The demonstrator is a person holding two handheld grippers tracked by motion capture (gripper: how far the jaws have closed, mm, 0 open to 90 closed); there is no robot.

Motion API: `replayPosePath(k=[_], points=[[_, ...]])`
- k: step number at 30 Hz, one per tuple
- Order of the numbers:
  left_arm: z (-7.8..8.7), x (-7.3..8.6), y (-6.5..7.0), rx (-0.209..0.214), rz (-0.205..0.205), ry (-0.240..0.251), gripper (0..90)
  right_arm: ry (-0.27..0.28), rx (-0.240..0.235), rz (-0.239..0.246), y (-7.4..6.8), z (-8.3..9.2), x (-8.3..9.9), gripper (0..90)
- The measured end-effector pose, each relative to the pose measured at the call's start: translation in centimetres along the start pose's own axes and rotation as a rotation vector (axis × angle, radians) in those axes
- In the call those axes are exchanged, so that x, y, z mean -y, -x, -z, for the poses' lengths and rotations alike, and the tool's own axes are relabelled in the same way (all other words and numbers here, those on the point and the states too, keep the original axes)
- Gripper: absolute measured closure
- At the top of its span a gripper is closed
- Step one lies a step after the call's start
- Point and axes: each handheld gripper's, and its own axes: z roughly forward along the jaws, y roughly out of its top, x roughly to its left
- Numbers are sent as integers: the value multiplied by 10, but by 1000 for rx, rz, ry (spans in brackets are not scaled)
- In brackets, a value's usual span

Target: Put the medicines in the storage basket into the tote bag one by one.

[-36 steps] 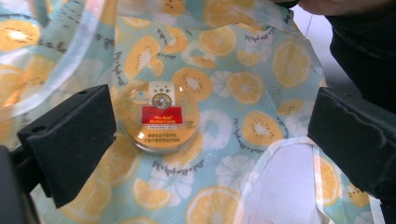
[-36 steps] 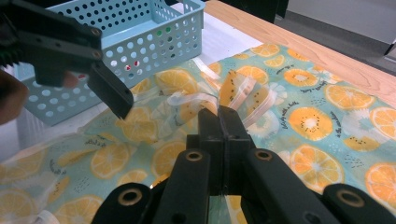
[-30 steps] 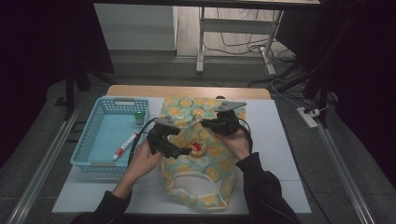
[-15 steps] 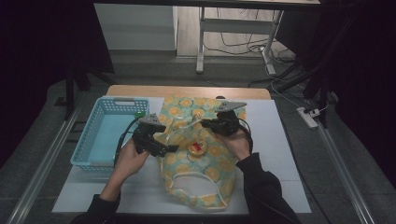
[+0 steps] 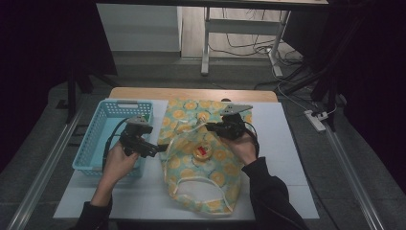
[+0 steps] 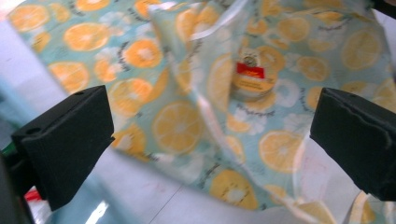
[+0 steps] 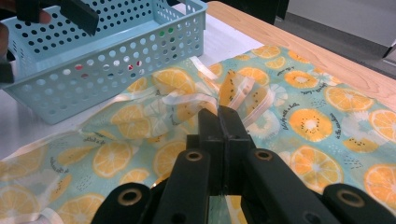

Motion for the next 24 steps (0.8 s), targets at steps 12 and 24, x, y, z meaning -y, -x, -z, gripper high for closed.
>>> replayPosePath(k=[12,24], points=[[21,16,-31,-129,115,-30,6,1,-2,1,-1,0,0,900],[24,32,-58,-207,148,-99,0,-5,-5,6,-2,-2,0,900]])
